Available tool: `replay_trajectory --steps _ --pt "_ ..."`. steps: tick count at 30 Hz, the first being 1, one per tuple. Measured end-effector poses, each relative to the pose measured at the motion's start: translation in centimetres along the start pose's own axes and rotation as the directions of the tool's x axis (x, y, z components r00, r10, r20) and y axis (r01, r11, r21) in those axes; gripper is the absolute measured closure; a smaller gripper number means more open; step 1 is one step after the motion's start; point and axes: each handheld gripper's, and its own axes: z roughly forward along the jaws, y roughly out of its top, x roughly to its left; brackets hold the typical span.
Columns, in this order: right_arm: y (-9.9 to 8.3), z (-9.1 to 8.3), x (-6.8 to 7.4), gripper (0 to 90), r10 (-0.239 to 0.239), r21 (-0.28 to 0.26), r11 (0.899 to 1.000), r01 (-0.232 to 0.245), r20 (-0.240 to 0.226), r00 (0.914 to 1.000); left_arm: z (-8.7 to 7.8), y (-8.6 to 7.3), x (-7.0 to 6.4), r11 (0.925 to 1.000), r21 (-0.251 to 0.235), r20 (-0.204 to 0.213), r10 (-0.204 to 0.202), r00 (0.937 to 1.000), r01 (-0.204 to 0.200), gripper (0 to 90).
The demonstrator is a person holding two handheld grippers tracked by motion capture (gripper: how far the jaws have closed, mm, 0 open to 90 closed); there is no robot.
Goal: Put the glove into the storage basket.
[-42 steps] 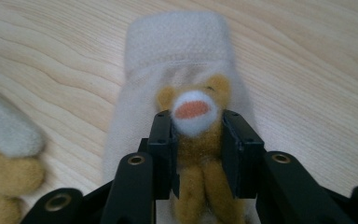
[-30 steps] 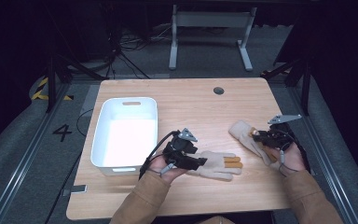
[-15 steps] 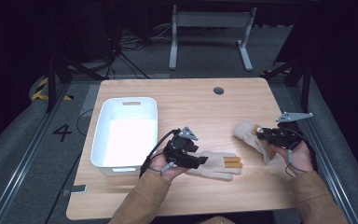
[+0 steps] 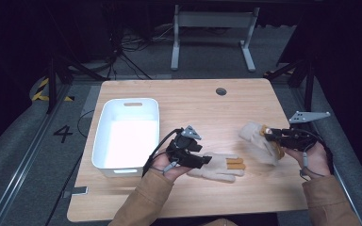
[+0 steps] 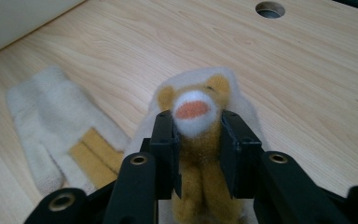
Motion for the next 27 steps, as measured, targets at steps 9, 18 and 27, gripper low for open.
replay_trajectory --steps 9,18,27 --pt "0.5 -0.9 0.7 68.9 -0.056 -0.017 0.998 0.056 -0.048 0.9973 -0.2 0.0 0.1 1.0000 -0.002 -0.002 -0.001 1.0000 0.001 45.4" --pt "1.2 -0.9 1.7 68.9 -0.113 -0.028 0.993 0.110 -0.096 0.9890 -0.6 -0.2 0.2 0.9999 -0.006 -0.007 -0.009 0.9999 0.009 45.3" --pt "2.2 -0.5 3.0 68.9 -0.170 -0.044 0.985 0.165 -0.163 0.9719 -1.1 -0.7 0.2 0.9997 -0.010 -0.018 -0.021 0.9996 0.021 45.3"
